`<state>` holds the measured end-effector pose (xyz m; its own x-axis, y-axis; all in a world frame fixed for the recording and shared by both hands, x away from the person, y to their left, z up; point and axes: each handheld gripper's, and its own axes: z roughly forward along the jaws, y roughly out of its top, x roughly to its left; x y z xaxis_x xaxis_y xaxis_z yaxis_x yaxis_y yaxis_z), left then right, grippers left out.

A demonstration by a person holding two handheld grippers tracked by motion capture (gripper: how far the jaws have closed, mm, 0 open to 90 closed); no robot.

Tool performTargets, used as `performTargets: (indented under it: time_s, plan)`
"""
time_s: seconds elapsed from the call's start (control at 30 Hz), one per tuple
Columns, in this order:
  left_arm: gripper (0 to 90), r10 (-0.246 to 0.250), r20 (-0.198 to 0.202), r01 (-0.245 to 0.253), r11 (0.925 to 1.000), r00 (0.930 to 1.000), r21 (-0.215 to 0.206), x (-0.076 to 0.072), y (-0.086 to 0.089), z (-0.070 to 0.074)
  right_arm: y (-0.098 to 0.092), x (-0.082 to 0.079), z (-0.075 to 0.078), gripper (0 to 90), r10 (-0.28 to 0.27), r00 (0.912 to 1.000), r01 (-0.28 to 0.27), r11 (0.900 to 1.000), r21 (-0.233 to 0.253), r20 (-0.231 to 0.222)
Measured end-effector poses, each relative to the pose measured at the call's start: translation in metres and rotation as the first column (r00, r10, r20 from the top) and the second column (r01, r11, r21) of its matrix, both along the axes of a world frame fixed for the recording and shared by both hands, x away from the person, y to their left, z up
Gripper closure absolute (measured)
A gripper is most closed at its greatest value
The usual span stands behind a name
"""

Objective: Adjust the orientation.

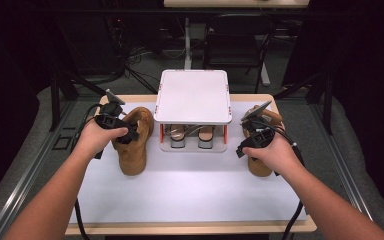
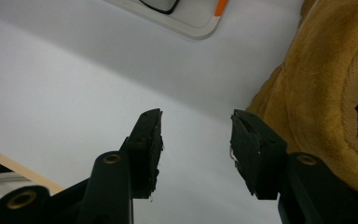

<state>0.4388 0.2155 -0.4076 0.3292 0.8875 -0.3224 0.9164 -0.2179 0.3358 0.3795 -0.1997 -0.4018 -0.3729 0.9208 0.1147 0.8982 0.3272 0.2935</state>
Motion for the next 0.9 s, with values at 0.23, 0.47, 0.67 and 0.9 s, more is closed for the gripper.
performTargets:
  time_s: [0.23,0.47,0.67,0.9]
  plan:
    - [55.3,0.002,0.000,-0.002,1.0000,1.0000,0.006,0.001,0.000,0.002,-0.002,0.010,0.009,53.0,-0.017,0.9996,0.017,1.000,-0.023,-0.024]
    - [55.4,-0.005,-0.001,0.005,0.9999,1.0000,0.014,0.001,-0.003,0.000,-0.010,0.023,0.019,52.9,-0.068,0.9977,0.067,0.997,-0.036,-0.008]
    - [55.4,-0.007,-0.007,0.007,0.9998,0.9999,0.021,0.003,-0.005,-0.001,-0.016,0.033,0.020,53.1,-0.092,0.9951,0.090,0.994,-0.062,-0.035]
    - [55.3,-0.001,-0.013,0.001,0.9997,0.9999,0.022,0.004,-0.007,-0.003,-0.023,0.050,0.023,52.4,-0.124,0.9902,0.117,0.987,-0.112,-0.064]
